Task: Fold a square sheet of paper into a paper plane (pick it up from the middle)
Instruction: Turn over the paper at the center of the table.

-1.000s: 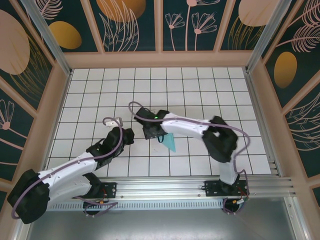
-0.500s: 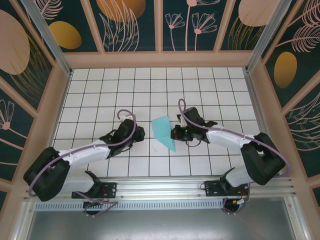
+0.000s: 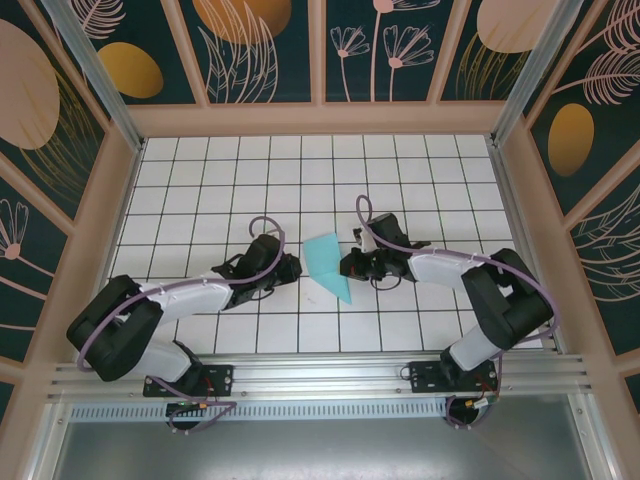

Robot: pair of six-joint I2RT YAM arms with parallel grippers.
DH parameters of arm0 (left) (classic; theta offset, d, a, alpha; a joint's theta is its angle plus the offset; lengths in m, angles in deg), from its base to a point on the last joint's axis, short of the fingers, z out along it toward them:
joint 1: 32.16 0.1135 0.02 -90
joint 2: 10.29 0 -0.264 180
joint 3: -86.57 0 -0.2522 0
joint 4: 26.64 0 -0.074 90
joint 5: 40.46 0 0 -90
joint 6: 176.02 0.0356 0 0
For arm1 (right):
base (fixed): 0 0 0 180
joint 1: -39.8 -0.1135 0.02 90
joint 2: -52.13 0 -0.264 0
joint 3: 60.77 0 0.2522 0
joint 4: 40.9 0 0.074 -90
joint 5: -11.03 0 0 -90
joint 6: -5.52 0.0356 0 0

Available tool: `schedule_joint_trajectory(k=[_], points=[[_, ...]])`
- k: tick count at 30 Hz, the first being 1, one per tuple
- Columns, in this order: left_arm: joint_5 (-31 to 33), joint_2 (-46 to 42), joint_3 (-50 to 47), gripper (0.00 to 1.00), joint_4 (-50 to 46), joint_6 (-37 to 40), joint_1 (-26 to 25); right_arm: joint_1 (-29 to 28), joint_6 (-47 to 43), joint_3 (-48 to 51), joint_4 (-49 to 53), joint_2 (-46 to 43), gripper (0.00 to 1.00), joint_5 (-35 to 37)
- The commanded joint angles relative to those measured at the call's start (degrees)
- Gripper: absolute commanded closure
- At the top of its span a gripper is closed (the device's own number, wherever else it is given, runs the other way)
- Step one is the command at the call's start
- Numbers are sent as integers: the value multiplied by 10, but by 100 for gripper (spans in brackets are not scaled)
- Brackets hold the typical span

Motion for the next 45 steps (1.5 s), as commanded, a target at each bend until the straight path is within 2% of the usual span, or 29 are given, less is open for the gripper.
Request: schedule_joint_trajectory(k=[1,11,17,22,27,30,36,45], points=[[-15,11,18,85,14,-1,-1,9,-17,14,-27,10,97,-11],[-40,31,32,80,19,-2,-1,33,-3,54,-90,49,96,-24],[-74,59,44,69,42,-22,-1,43,13,83,-131,62,95,-37],[-95,86,52,60,54,-69,-1,49,14,97,-141,59,95,-39],[-97,97,44,58,56,-128,-2,52,17,104,-147,60,95,-34],[-103,97,23,56,95,-152,-2,52,19,106,-150,60,95,-35],[-138,129,34,57,129,-157,-2,53,19,109,-152,66,95,-33],[-116,135,39,56,93,-155,-3,54,22,115,-156,66,95,-27]])
